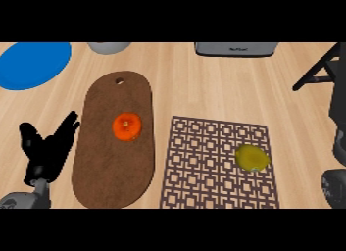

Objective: Pick the cupcake from the placemat and place it in the tiered shelf

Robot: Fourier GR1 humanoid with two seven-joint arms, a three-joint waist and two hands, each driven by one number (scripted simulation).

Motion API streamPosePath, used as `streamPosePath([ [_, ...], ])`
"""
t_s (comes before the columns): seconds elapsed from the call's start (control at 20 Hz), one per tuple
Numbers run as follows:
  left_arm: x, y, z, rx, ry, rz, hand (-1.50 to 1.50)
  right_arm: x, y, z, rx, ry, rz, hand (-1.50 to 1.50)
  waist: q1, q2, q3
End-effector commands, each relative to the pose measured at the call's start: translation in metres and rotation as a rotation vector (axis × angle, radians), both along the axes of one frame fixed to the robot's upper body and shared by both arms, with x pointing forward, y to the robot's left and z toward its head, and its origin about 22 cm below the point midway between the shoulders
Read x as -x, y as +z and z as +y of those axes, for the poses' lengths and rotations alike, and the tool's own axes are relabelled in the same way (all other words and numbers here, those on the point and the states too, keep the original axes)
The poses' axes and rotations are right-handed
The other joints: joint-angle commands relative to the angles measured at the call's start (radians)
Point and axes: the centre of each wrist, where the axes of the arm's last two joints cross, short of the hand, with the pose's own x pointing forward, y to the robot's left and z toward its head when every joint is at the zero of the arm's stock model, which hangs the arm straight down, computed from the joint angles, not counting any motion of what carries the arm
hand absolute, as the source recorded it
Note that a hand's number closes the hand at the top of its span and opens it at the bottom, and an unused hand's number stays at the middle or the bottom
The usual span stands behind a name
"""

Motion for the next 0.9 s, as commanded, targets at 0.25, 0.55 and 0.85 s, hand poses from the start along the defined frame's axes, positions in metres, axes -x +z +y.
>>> streamPosePath([
  [0.25, 0.008, -0.012, -0.01, 0.003, 0.016, 0.058, 0.0, 0.006, 0.057, -0.051, -0.141, -0.222, 0.045, 1.5, -0.006, 0.006, -0.004],
  [0.55, 0.004, -0.016, -0.007, 0.028, 0.025, 0.072, 0.0, 0.006, 0.06, -0.081, -0.187, -0.15, 0.109, 1.5, -0.013, 0.007, -0.004],
  [0.85, 0.011, -0.017, -0.003, 0.01, 0.028, 0.071, 0.0, 0.017, 0.035, -0.135, -0.184, -0.151, 0.156, 1.5, -0.021, 0.003, -0.004],
])
